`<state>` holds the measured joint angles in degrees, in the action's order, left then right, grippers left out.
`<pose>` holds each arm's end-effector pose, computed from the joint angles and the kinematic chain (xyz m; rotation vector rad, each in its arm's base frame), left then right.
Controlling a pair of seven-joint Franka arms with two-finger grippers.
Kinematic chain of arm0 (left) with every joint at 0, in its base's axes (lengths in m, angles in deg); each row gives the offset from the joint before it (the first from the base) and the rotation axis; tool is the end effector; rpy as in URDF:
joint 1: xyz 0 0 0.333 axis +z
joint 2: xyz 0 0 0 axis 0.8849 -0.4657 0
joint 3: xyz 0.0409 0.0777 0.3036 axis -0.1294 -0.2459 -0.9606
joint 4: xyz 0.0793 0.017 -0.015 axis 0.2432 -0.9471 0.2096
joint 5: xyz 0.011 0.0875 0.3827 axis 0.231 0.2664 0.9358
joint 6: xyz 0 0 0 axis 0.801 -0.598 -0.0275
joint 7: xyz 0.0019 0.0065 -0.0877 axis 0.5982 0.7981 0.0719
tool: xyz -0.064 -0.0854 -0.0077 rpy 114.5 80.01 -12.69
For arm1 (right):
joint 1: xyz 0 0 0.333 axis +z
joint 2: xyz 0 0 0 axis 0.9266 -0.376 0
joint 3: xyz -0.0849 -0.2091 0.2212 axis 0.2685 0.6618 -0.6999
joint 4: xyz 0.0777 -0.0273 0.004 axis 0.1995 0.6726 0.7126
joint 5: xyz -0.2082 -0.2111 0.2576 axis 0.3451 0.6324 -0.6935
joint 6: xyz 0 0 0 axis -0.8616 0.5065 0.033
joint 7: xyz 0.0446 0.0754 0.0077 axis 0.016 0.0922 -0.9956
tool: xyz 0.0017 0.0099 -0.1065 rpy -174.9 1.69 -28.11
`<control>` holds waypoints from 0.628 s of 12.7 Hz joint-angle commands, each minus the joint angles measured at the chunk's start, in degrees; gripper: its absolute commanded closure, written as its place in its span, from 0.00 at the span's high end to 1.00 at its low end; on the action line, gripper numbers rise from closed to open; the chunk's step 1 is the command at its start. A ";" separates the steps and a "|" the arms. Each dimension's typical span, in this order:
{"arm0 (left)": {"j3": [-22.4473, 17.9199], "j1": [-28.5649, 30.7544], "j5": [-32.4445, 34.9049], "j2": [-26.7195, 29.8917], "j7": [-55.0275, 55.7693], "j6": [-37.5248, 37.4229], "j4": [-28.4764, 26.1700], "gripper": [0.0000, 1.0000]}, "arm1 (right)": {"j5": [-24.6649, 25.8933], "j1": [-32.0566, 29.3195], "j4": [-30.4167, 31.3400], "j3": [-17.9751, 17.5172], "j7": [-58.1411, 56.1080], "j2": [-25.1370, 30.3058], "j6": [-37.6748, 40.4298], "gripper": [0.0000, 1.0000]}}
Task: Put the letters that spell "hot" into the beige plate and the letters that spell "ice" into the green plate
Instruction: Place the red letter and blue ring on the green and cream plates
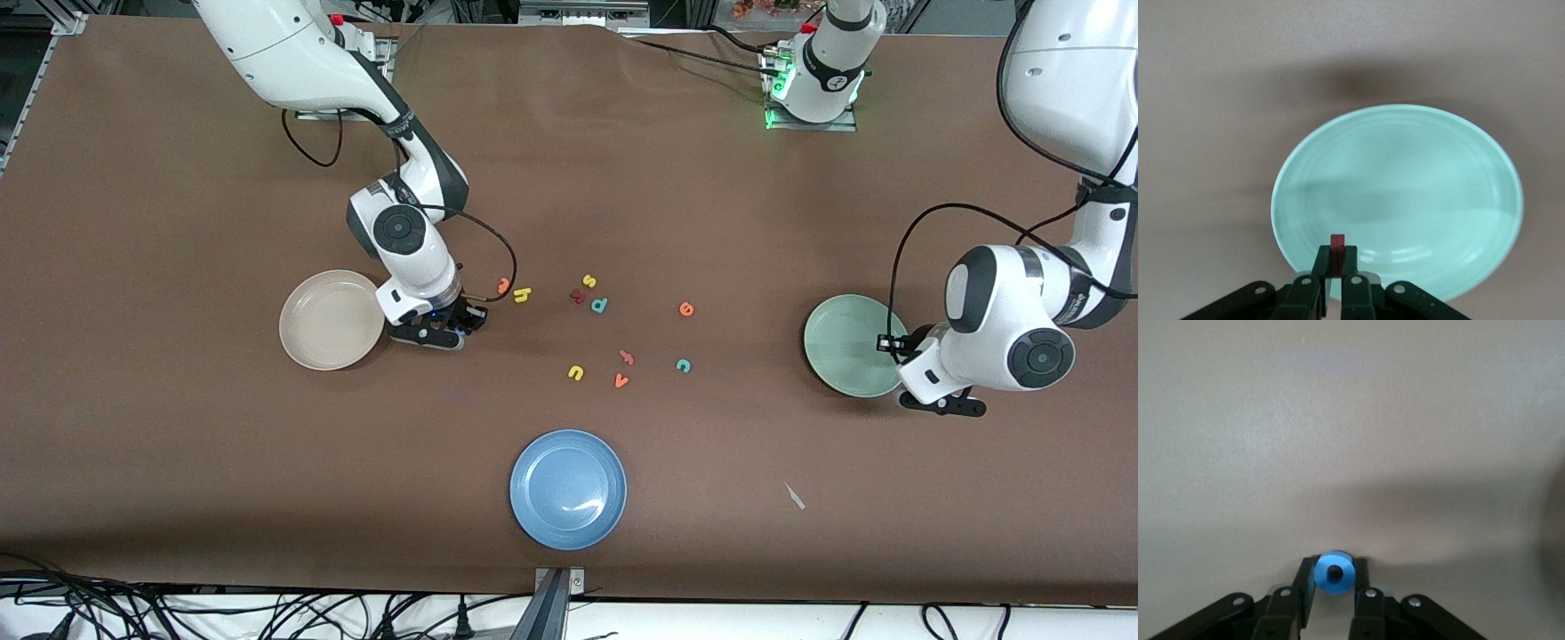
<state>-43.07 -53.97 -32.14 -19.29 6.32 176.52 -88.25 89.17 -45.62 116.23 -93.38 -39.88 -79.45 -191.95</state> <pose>0.6469 0.0433 0.2329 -3.0456 0.1593 0.4956 0.5462 0.3118 0.1851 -3.0780 0.2942 -0.1510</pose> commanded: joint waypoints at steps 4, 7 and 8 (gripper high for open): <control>1.28 0.69 0.69 0.52 -0.92 -0.14 0.76 1.00 | 0.03 -7.96 0.20 -0.19 -16.01 11.35 16.68 0.00; 7.07 0.51 0.52 3.94 3.63 -1.01 1.28 1.00 | -0.06 -14.45 1.94 -0.19 -27.79 14.70 20.49 0.00; 9.61 0.51 -0.44 4.65 7.92 -1.02 1.37 1.00 | -0.14 -17.17 3.78 -0.28 -32.44 15.58 19.79 0.01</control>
<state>-37.10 -53.37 -32.23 -17.73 8.92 176.91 -86.42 89.15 -58.32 115.94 -92.79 -65.23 -66.22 -171.65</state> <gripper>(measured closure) 0.211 0.727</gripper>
